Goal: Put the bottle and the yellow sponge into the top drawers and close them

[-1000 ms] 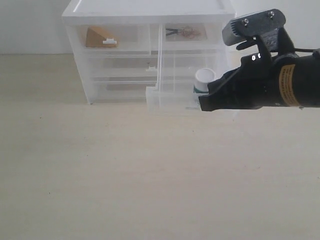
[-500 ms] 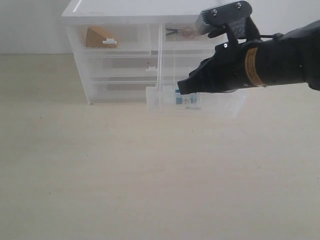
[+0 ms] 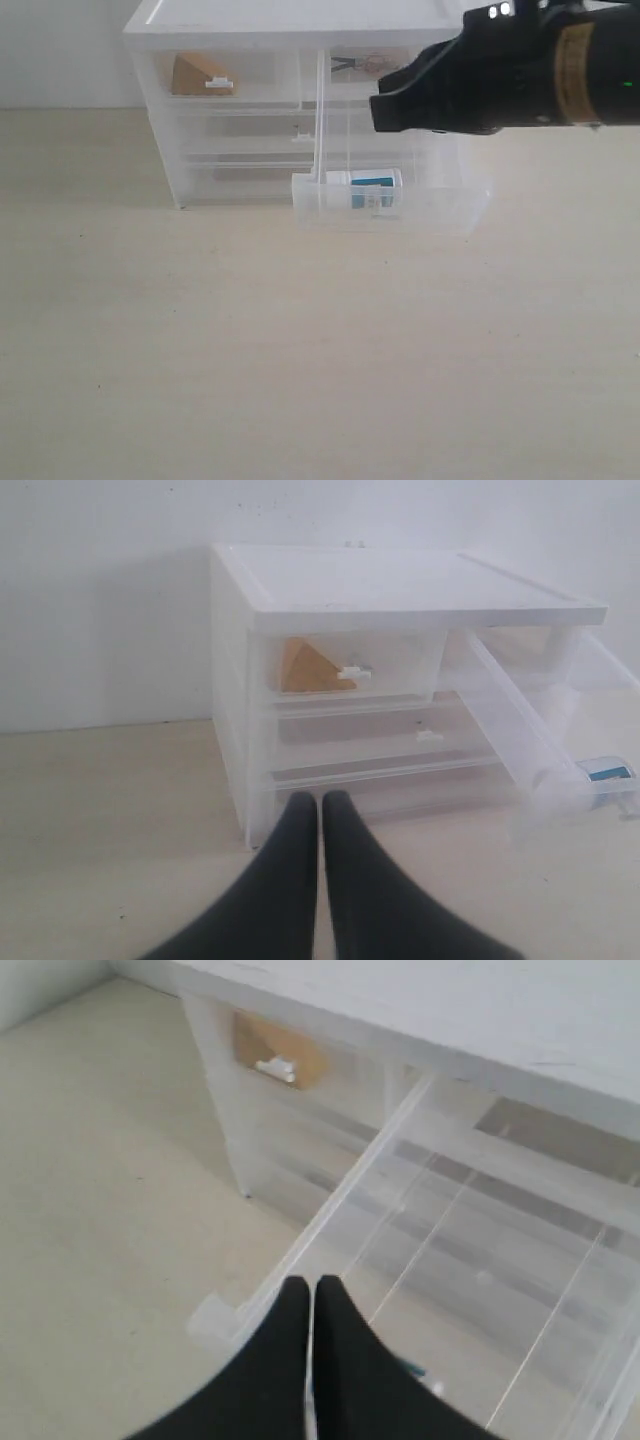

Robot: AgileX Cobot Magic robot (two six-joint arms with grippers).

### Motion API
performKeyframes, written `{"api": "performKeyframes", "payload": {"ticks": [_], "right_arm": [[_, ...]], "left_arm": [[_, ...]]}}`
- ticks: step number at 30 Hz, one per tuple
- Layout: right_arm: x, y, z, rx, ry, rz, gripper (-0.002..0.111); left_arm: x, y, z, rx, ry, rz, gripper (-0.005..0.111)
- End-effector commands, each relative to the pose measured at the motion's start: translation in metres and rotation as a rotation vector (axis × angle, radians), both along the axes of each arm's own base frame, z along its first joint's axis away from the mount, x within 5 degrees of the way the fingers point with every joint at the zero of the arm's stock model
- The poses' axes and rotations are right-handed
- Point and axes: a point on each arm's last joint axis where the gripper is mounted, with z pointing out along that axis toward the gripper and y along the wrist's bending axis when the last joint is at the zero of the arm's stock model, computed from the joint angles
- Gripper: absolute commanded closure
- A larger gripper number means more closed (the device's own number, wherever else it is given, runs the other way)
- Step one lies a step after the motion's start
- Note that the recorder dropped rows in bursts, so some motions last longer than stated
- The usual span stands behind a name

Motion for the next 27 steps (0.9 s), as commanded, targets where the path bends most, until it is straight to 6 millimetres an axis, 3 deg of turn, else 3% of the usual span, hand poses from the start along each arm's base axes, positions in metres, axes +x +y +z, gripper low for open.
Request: {"api": "performKeyframes", "payload": {"ticks": [1, 7, 13, 27], "right_arm": [[-0.037, -0.014, -0.021, 0.007, 0.075, 0.058, 0.107], [-0.035, -0.017, -0.063, -0.077, 0.189, 0.020, 0.107], [-0.023, -0.009, -0.084, -0.122, 0.256, 0.035, 0.107], [-0.012, -0.008, -0.081, -0.081, 0.232, -0.044, 0.107]], "left_arm": [[0.000, -0.002, -0.002, -0.006, 0.005, -0.019, 0.103], [-0.001, -0.002, -0.002, -0.007, 0.004, -0.023, 0.103], [-0.001, -0.002, -0.002, -0.007, 0.004, -0.023, 0.103], [-0.002, -0.007, 0.000, -0.016, -0.008, -0.074, 0.103]]}}
